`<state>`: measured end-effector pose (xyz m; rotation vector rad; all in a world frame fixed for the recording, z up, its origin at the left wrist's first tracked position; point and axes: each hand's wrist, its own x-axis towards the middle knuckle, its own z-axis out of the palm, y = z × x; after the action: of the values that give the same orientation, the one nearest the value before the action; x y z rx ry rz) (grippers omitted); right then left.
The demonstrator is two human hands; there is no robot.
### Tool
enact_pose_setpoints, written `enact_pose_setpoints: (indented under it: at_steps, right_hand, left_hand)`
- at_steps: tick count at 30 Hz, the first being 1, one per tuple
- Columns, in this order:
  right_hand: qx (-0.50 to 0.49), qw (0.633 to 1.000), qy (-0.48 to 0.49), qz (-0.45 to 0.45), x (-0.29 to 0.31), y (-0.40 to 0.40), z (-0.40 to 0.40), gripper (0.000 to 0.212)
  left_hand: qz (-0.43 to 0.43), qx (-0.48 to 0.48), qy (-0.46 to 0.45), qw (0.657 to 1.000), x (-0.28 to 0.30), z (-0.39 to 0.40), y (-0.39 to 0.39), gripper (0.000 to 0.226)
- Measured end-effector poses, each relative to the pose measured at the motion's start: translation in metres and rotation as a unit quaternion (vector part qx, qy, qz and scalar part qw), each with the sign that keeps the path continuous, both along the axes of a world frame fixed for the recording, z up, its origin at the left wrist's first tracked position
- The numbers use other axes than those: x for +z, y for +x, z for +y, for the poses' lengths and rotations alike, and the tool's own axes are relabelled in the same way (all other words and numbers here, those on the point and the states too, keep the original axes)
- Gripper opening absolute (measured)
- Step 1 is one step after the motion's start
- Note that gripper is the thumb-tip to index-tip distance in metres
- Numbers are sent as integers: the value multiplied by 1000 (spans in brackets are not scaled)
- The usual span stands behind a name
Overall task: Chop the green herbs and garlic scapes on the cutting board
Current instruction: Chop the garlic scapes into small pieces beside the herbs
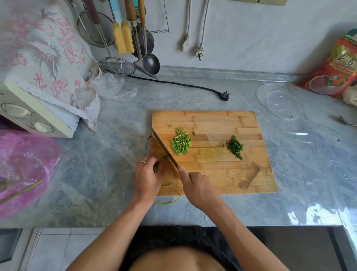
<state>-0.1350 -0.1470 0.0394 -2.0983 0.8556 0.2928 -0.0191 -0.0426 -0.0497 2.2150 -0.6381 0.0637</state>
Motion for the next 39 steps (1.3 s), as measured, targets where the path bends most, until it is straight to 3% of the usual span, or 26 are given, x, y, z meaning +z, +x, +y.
enact_pose_setpoints:
  at_steps: [3, 12, 22, 28, 39]
  right_hand:
    - [-1, 1000, -14, 8, -7, 1, 1, 75]
    - [-16, 1000, 3, 23, 3, -2, -9, 67]
    - [-5, 998, -30, -55, 4, -7, -4, 62]
    - [32, 998, -52, 31, 5, -4, -1, 70]
    - [32, 999, -26, 18, -4, 17, -2, 63]
  left_hand:
    - [-6, 2, 2, 1000, -3, 2, -2, 14]
    - [7, -12, 14, 1000, -3, 2, 1, 12]
    - [37, -11, 10, 999, 7, -15, 4, 13]
    - [37, -12, 12, 999, 5, -15, 4, 11]
    - [35, -9, 12, 999, 0, -16, 5, 4]
